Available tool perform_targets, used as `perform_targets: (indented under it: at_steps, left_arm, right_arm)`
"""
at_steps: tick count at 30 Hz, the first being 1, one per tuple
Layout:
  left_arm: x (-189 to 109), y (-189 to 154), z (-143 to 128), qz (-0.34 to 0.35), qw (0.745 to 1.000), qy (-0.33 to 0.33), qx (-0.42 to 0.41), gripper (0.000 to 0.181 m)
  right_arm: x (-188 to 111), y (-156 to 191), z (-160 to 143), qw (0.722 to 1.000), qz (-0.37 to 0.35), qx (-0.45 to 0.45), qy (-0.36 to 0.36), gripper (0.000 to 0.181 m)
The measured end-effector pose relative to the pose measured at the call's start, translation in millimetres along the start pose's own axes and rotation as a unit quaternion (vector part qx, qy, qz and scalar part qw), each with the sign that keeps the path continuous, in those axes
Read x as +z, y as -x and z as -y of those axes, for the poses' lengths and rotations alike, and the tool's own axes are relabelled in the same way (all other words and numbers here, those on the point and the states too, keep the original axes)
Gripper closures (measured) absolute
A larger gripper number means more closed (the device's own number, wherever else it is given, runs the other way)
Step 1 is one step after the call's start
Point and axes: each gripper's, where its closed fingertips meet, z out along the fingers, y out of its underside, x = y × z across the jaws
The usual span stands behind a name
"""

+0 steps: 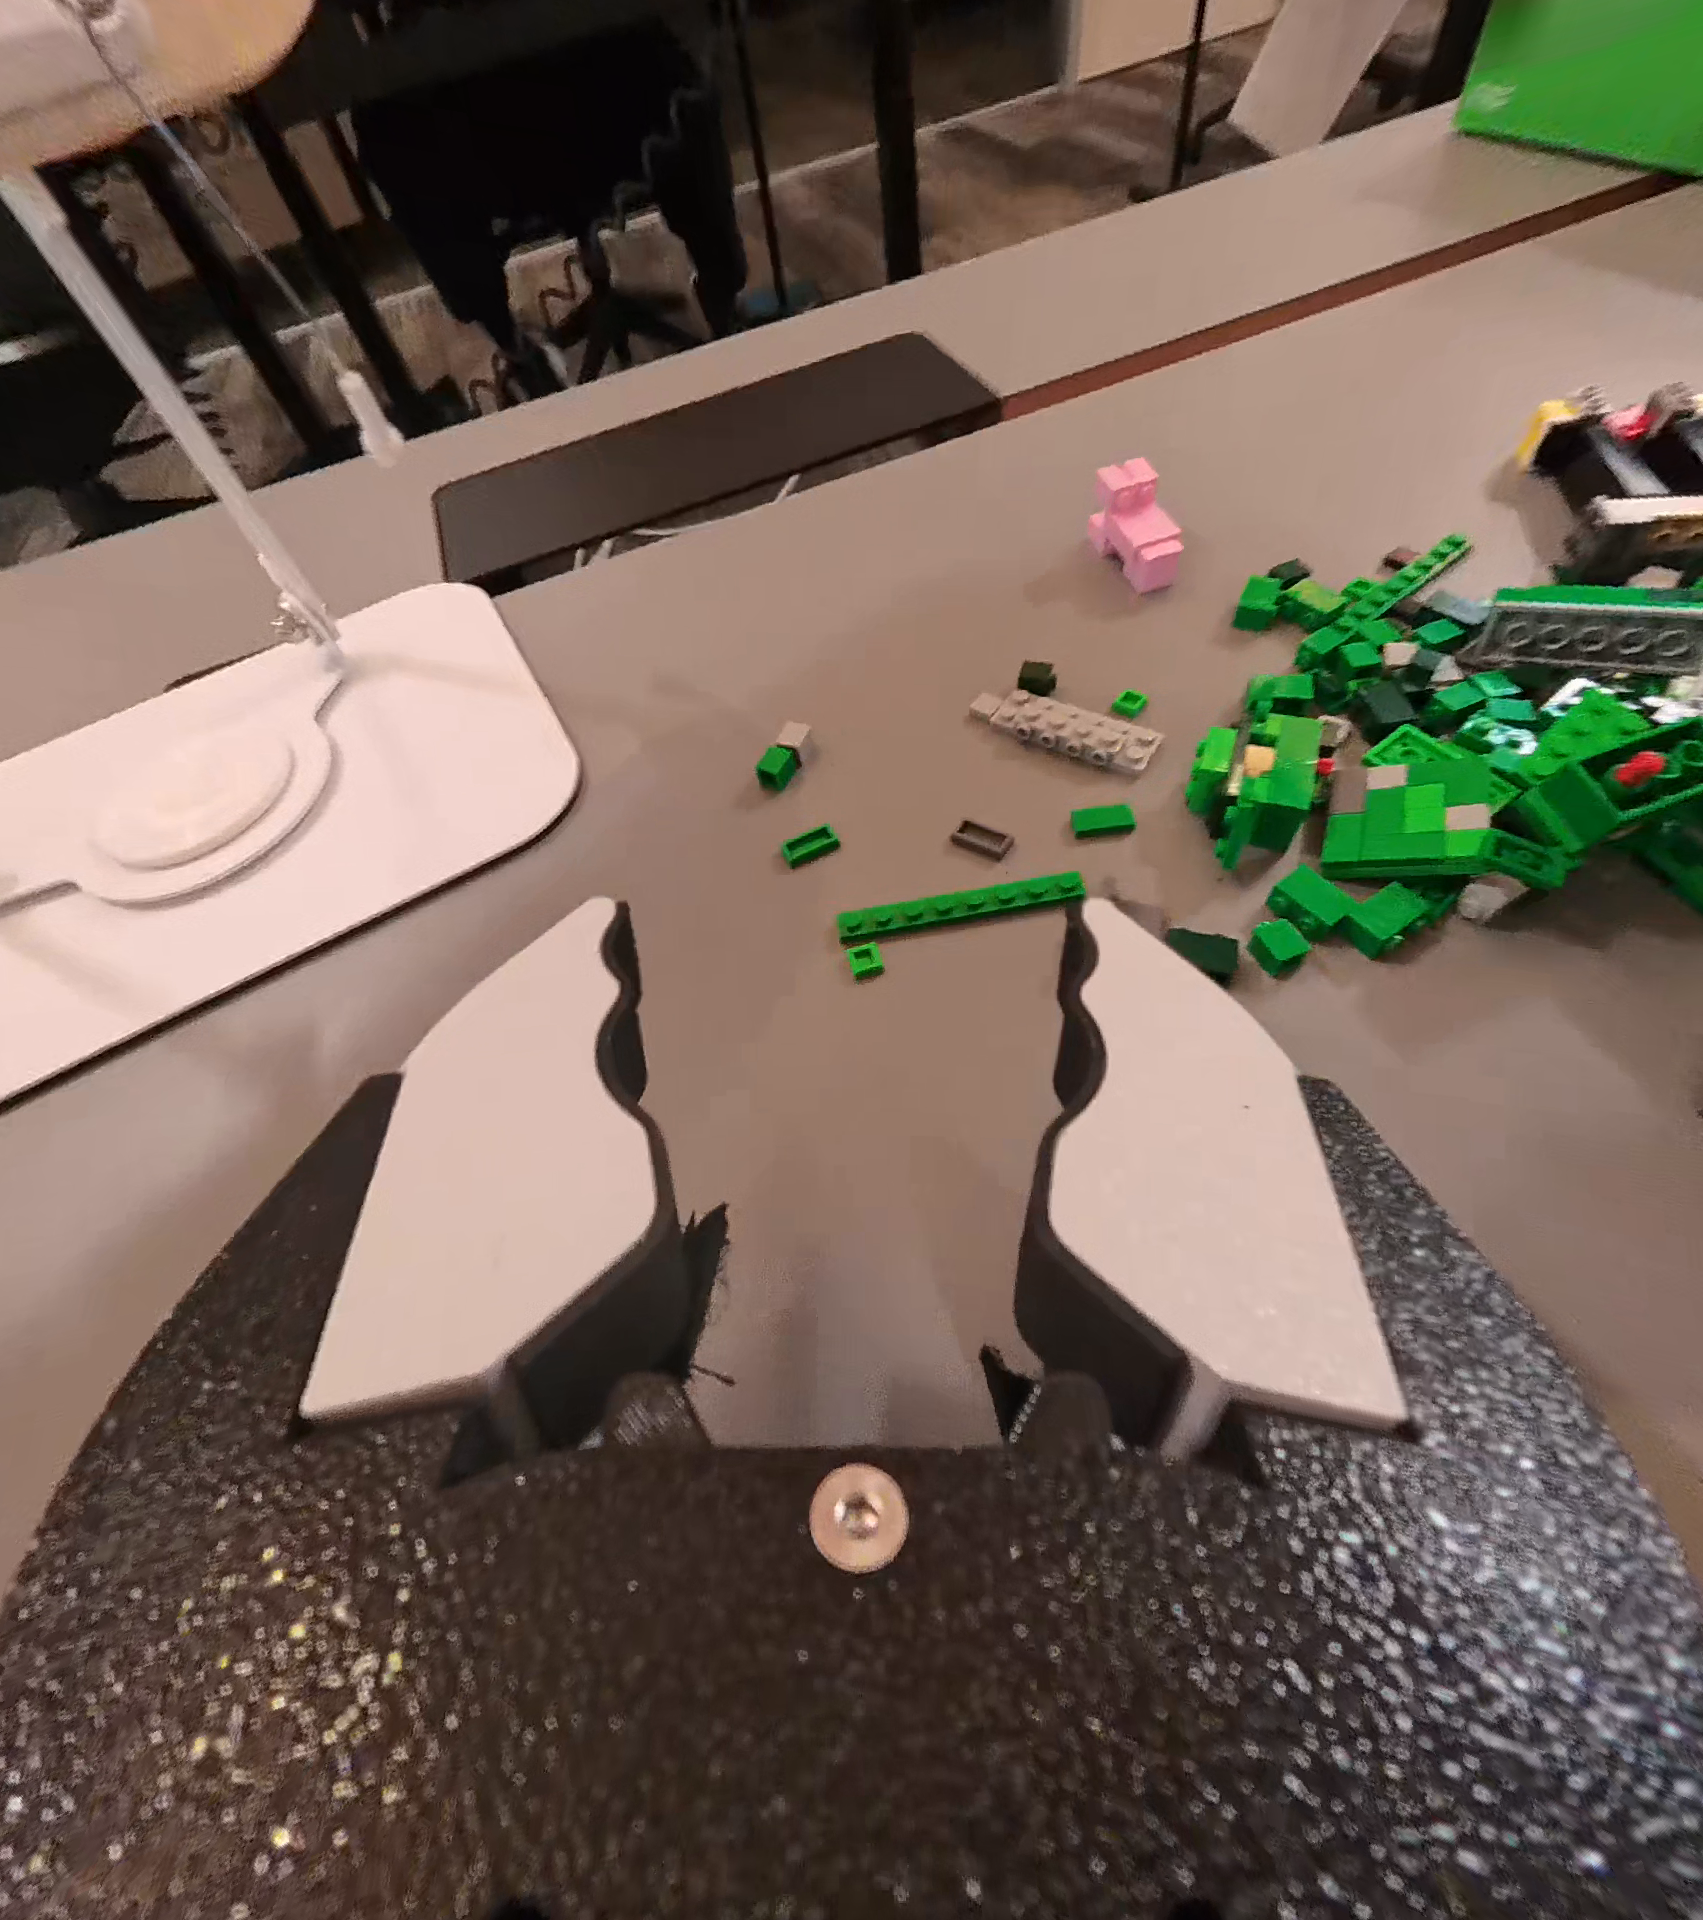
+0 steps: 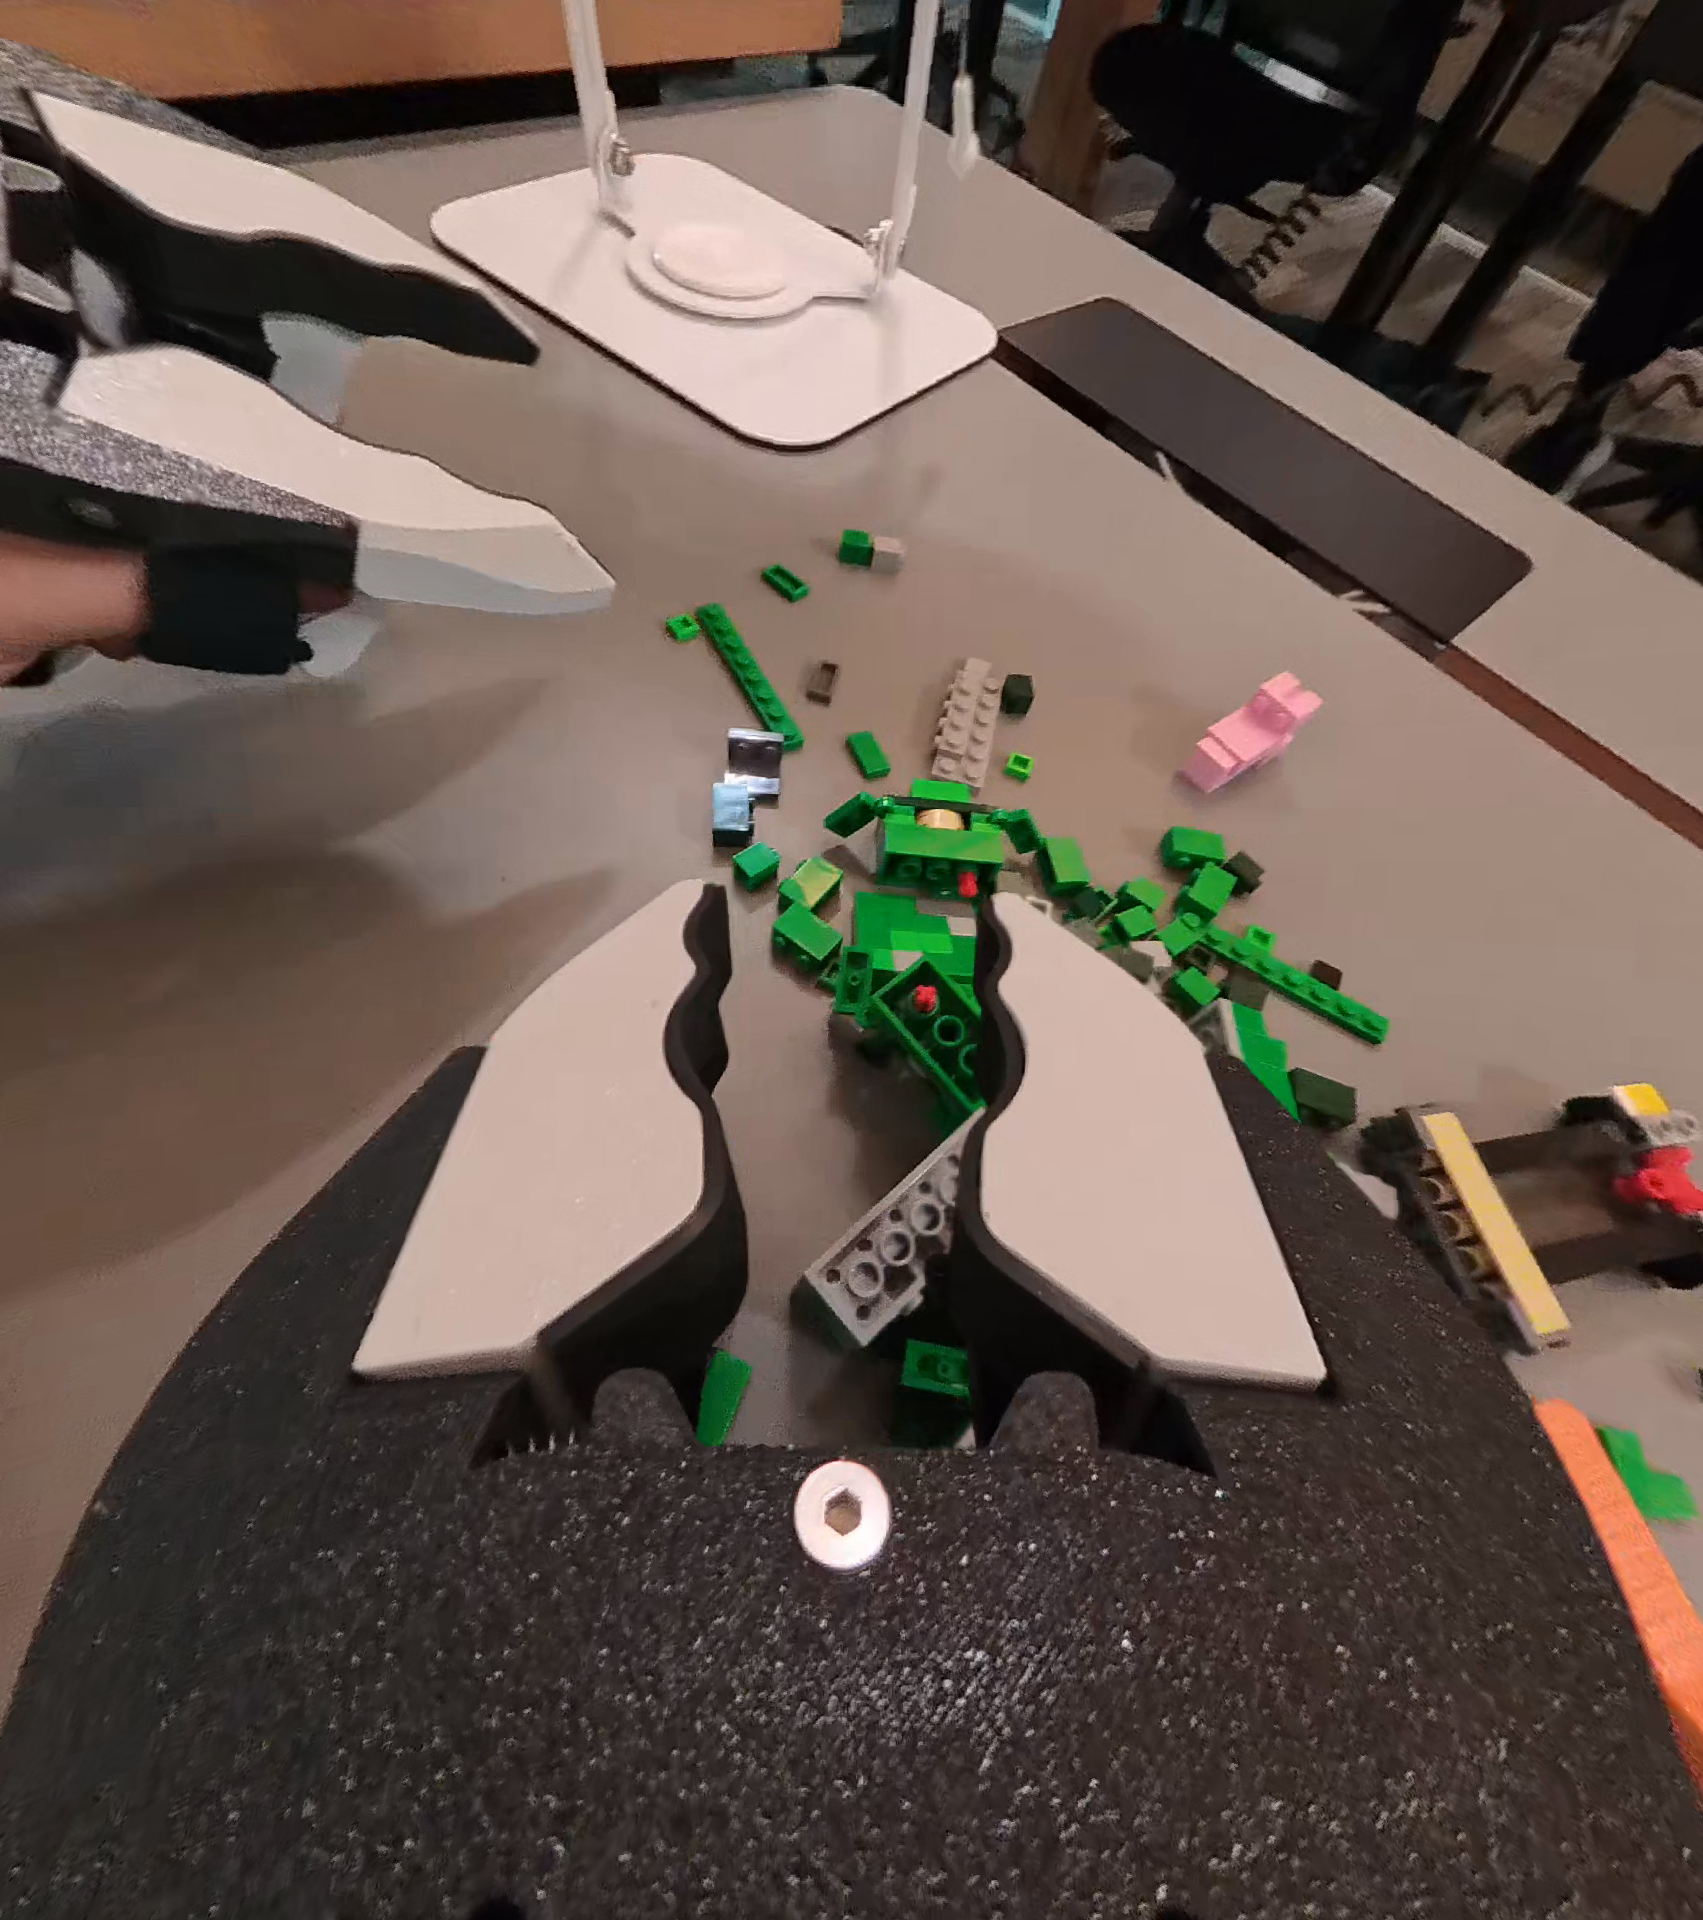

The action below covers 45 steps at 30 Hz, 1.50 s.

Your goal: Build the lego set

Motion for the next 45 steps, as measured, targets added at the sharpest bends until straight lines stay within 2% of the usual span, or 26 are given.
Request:
perform_targets:
  at_steps: [9,12,15,17,19,21,23,26,29,32,35,40,45]
  left_arm:
    - [0.8,-37.7,0.0,-0.12,0.992,0.006,-0.039,0.071]
    - [-5.2,-53.4,9.0,-0.143,0.989,-0.006,-0.03,0.069]
    - [-15.4,-73.5,18.0,-0.159,0.987,-0.004,-0.023,0.069]
    - [-27.1,-83.5,17.4,-0.142,0.989,0.036,-0.004,0.071]
    - [-41.8,-83.0,14.3,-0.079,0.994,0.077,0.026,0.074]
    - [-59.7,-98.0,16.5,-0.052,0.99,0.116,0.066,0.073]
    - [-82.0,-105.9,24.8,0.003,0.98,0.153,0.13,0.075]
    - [-109.1,-138.1,54.2,-0.005,0.983,0.12,0.142,0.08]
    - [-119.1,-152.2,78.1,-0.001,0.983,0.066,0.173,0.088]
    - [-115.7,-151.7,84.8,-0.022,0.992,0.033,0.121,0.094]
    - [-111.8,-142.5,72.6,-0.021,0.988,0.067,0.139,0.093]
    - [-116.4,-114.1,81.1,-0.028,0.995,0.053,0.08,0.094]
    - [-113.5,-84.4,73.6,-0.039,0.996,0.07,0.047,0.096]
  right_arm:
    - [-16.1,-8.5,-5.1,1.0,0.017,0.005,0.002,0.127]
    - [-22.0,-10.1,-7.4,1.0,0.02,-0.012,0.007,0.129]
    - [-28.7,-1.5,-11.9,0.998,0.026,-0.044,0.047,0.124]
    - [-42.7,2.5,-7.2,0.994,0.007,-0.081,0.074,0.124]
    - [-64.1,1.5,5.1,0.99,-0.031,-0.112,0.076,0.128]
    - [-88.9,5.0,17.9,0.992,-0.045,-0.101,0.06,0.132]
    - [-114.0,8.0,22.4,0.993,-0.053,-0.084,0.066,0.132]
    - [-144.8,11.9,32.3,0.993,-0.055,-0.09,0.057,0.135]
    - [-162.0,12.9,42.9,0.992,-0.045,-0.115,0.039,0.141]
    - [-162.8,16.8,48.5,0.99,-0.026,-0.138,0.024,0.145]
    - [-151.2,13.8,46.9,0.986,-0.015,-0.157,0.048,0.146]
    - [-134.9,16.3,56.1,0.985,-0.017,-0.154,0.071,0.149]
    - [-106.2,22.3,58.8,0.988,-0.034,-0.126,0.084,0.149]
